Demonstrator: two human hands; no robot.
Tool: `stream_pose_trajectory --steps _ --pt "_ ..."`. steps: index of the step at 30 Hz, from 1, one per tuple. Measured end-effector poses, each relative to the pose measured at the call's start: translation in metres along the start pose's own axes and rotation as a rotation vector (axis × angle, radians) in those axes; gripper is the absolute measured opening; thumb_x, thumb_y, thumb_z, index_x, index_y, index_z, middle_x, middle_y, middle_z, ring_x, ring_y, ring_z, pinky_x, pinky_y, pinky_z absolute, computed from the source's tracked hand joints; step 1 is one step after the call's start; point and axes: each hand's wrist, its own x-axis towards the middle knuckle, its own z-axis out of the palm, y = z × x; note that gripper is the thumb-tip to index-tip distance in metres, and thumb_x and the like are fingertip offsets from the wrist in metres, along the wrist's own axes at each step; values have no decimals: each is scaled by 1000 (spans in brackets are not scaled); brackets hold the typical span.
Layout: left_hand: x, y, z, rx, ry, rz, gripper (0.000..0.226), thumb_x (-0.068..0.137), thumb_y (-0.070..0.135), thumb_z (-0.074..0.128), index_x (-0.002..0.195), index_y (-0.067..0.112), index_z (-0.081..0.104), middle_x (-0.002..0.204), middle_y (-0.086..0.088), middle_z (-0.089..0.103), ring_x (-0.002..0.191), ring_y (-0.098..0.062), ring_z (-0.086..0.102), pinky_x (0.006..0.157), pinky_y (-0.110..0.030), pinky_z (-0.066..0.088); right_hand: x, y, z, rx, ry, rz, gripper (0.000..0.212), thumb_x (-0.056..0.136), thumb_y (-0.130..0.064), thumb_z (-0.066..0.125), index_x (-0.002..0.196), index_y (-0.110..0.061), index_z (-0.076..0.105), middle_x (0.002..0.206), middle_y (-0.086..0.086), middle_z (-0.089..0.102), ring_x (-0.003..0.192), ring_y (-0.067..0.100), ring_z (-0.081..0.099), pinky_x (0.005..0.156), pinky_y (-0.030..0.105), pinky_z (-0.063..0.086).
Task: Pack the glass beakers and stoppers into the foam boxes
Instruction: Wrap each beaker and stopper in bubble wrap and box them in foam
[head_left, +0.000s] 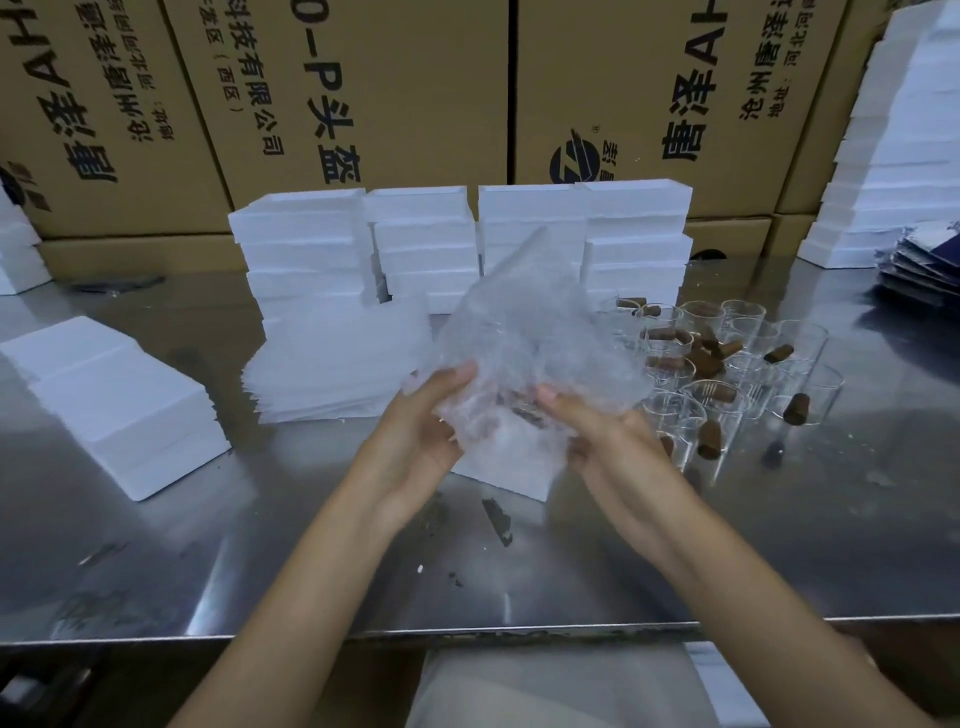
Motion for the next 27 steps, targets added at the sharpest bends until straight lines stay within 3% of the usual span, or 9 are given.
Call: stream_pose_trajectory --steps 4,6,8,12,16,18,20,23,27 --pt "-19 -5 -23 394 -73 5 66 61 15 85 118 10 52 114 -10 72 103 -27 69 86 -30 55 6 -6 -4 -263 129 -54 13 91 -3 60 85 0 72 75 5 75 68 16 68 64 27 56" --pt "-26 -6 -32 602 -125 -24 67 65 13 87 121 17 50 113 -9 73 104 -27 70 88 -31 56 6 2 1 -461 160 -68 19 88 -5 61 70 -6 67 57 -1 67 53 9 61 53 22 47" --pt "-29 -9 -34 737 -136 -23 67 69 10 87 123 25 50 116 -5 72 109 -25 68 97 -37 53 8 13 7 -561 185 -62 18 85 -11 67 69 -2 66 59 5 67 53 11 63 52 22 45" --pt "-22 -18 -27 1030 23 156 69 62 23 88 121 31 54 116 17 63 110 -5 60 94 -28 51 23 23 17 -720 277 -169 35 81 -18 72 54 -20 51 43 -19 53 40 -4 50 42 14 34" --pt "-14 -18 -23 1013 139 127 51 66 44 82 112 35 63 118 9 57 103 -4 59 78 -13 46 33 24 21 -858 326 -344 25 81 -17 72 64 -21 54 52 -11 58 53 -8 57 44 9 37" --pt "-11 -18 -23 900 232 149 23 78 37 81 98 32 70 105 4 68 89 -6 64 71 -11 48 34 26 22 -956 283 -375 15 83 -17 70 93 -16 59 79 -3 64 69 4 61 60 22 49" --pt "-7 -20 -22 823 349 163 12 82 17 78 92 21 72 84 2 72 73 -9 64 62 -14 49 29 34 20 -1058 212 -472 32 81 -16 67 111 -17 54 97 -1 60 87 15 54 70 35 48" --pt "-2 -23 -20 809 445 136 17 79 0 71 92 11 69 75 3 69 68 -12 62 56 -15 47 17 45 17 -1242 64 -716 25 78 -21 63 101 -13 66 107 -1 60 102 17 49 87 37 41" --pt "-7 -27 -15 871 387 325 26 79 5 62 101 18 58 104 -4 62 86 -15 56 73 -25 45 11 50 9 -1354 -80 -683 26 86 -36 50 86 -18 70 131 0 57 126 22 45 101 42 34"
